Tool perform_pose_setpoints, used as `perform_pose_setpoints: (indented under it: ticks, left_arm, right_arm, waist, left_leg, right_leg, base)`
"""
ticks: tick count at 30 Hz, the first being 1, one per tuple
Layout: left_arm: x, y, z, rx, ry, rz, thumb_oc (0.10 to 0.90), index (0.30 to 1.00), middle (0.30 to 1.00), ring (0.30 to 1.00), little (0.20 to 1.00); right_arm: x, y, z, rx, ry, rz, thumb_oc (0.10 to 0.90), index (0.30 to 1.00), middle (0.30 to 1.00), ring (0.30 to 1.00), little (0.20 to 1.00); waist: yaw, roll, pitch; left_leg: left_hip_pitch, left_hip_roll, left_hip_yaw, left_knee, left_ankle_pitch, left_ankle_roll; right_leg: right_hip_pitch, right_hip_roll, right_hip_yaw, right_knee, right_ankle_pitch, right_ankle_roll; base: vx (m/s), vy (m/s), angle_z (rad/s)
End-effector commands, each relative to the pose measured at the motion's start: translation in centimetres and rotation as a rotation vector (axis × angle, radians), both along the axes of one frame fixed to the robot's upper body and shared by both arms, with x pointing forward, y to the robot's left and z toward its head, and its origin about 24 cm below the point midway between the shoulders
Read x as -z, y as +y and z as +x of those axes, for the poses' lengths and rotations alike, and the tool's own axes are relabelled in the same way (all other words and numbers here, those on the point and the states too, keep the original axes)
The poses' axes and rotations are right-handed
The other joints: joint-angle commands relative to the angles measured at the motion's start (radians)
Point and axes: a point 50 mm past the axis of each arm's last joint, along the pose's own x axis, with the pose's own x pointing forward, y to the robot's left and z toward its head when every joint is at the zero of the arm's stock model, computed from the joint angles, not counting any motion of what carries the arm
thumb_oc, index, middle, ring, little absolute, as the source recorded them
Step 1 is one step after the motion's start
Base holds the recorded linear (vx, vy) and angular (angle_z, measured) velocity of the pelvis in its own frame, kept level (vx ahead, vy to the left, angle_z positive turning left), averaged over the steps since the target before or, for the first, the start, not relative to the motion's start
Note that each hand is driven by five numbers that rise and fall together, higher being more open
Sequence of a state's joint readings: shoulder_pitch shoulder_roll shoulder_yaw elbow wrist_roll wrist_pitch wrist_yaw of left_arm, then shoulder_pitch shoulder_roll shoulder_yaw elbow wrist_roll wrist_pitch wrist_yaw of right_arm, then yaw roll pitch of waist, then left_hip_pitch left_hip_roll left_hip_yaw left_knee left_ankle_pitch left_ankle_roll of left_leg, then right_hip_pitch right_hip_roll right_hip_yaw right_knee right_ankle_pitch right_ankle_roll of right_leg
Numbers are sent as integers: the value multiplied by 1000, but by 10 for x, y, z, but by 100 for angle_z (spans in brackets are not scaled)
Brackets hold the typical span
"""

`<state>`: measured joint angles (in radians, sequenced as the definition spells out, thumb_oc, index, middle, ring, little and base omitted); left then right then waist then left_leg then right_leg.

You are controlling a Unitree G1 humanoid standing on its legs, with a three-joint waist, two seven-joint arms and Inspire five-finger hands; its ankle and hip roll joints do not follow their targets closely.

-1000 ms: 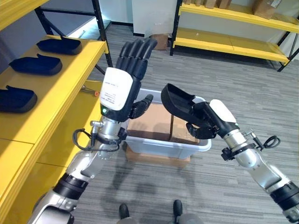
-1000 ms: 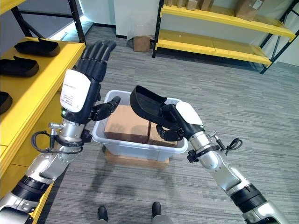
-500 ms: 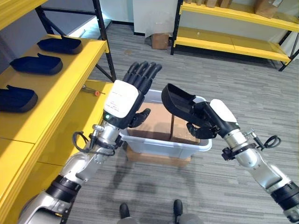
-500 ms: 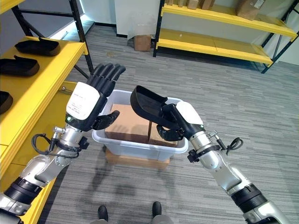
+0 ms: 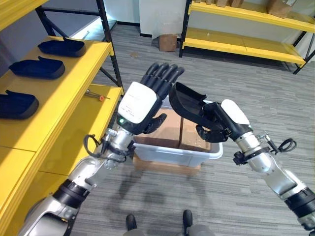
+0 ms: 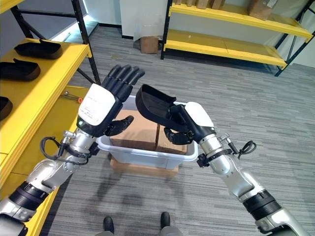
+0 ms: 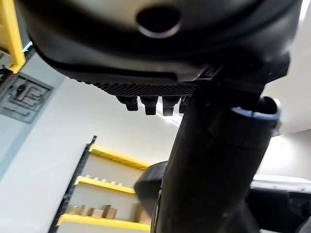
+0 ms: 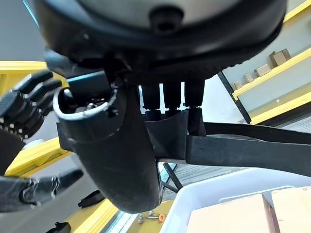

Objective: Move parts from the plastic box to the shelf.

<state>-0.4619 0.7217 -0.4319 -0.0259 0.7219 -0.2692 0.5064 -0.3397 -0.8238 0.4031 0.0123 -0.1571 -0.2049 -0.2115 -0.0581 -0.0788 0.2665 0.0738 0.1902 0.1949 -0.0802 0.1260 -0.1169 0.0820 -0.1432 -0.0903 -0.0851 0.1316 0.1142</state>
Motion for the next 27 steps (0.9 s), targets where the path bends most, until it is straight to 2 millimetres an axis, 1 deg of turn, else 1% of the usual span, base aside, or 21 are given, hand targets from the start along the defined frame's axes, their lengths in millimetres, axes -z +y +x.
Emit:
perform_pose_setpoints:
  ticks: [1,7,12,18,24,25,26,27]
  left_arm:
    - [-47,-28,0,129,-206,-62,900,1000,1000,1000,1000]
    - [-56,-39,-2,170,-255,-40,900,1000,1000,1000,1000]
    - [-62,-44,-4,194,-282,-45,900,1000,1000,1000,1000]
    - [-64,-50,-5,216,-293,-34,900,1000,1000,1000,1000]
    - [-61,-53,-3,221,-270,-22,900,1000,1000,1000,1000]
    - [-60,-53,-3,222,-263,-17,863,948,948,948,948]
    - [-59,-53,-2,222,-258,-15,576,547,547,547,547]
    - [-58,-53,-2,222,-253,-8,400,300,300,300,300]
  right_arm:
    - [-77,20,9,-105,-328,28,400,300,300,300,300]
    - [-78,28,11,-131,-329,14,400,300,300,300,300]
    - [-77,32,13,-142,-324,2,400,300,300,300,300]
    - [-77,36,14,-158,-320,-4,400,300,300,300,300]
    - [-78,39,15,-165,-320,-11,400,300,300,300,300]
    - [-79,39,15,-164,-321,-11,400,300,300,300,300]
    - [-79,39,15,-164,-322,-10,400,300,300,300,300]
    - [-79,38,15,-163,-321,-9,400,300,300,300,300]
  waist:
    - [2,4,-72]
    - [-1,4,-74]
    - [-1,4,-74]
    - [-3,5,-74]
    - [-5,5,-75]
    - [-5,6,-76]
    - [-6,5,-76]
    - [-7,6,-76]
  left_leg:
    - [79,57,-11,-7,-86,-45]
    - [79,55,-9,-7,-88,-44]
    - [79,54,-9,-7,-88,-43]
    - [79,53,-10,-7,-88,-43]
    - [79,54,-11,-7,-88,-43]
    - [78,53,-11,-7,-88,-43]
    - [78,53,-12,-7,-88,-42]
    - [78,53,-11,-7,-88,-42]
  right_leg:
    - [20,-61,4,97,-84,57]
    - [20,-62,7,95,-84,58]
    - [19,-63,8,95,-84,58]
    - [20,-63,8,94,-83,58]
    - [19,-64,10,94,-82,58]
    - [18,-64,10,94,-83,58]
    - [18,-64,10,94,-82,58]
    - [19,-64,9,94,-82,58]
  base:
    - [0,0,0]
    - [0,0,0]
    - [0,0,0]
    - [0,0,0]
    - [0,0,0]
    - [0,0,0]
    - [0,0,0]
    - [0,0,0]
